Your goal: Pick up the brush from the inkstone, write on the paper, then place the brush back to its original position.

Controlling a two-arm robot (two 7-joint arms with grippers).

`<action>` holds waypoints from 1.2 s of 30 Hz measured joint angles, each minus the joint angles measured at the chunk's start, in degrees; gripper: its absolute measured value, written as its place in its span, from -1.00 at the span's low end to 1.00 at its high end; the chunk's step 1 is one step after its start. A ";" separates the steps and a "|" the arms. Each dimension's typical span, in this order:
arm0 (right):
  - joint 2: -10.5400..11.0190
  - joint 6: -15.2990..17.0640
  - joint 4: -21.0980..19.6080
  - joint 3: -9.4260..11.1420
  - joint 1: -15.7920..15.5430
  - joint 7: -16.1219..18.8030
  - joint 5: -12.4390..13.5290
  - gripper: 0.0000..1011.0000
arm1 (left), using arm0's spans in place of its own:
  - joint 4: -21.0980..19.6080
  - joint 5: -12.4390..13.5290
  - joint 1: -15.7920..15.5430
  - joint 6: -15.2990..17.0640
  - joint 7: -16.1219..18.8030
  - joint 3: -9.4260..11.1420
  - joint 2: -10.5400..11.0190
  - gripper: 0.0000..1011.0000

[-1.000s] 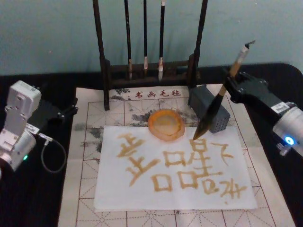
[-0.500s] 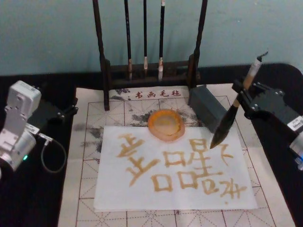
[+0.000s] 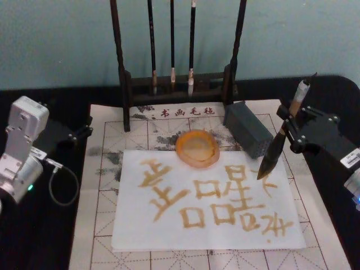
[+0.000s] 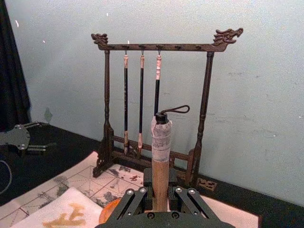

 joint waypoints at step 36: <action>-5.34 -0.34 2.42 1.16 -0.25 1.48 -7.53 -0.60 | 0.00 0.00 0.00 0.00 0.00 0.00 0.00 0.98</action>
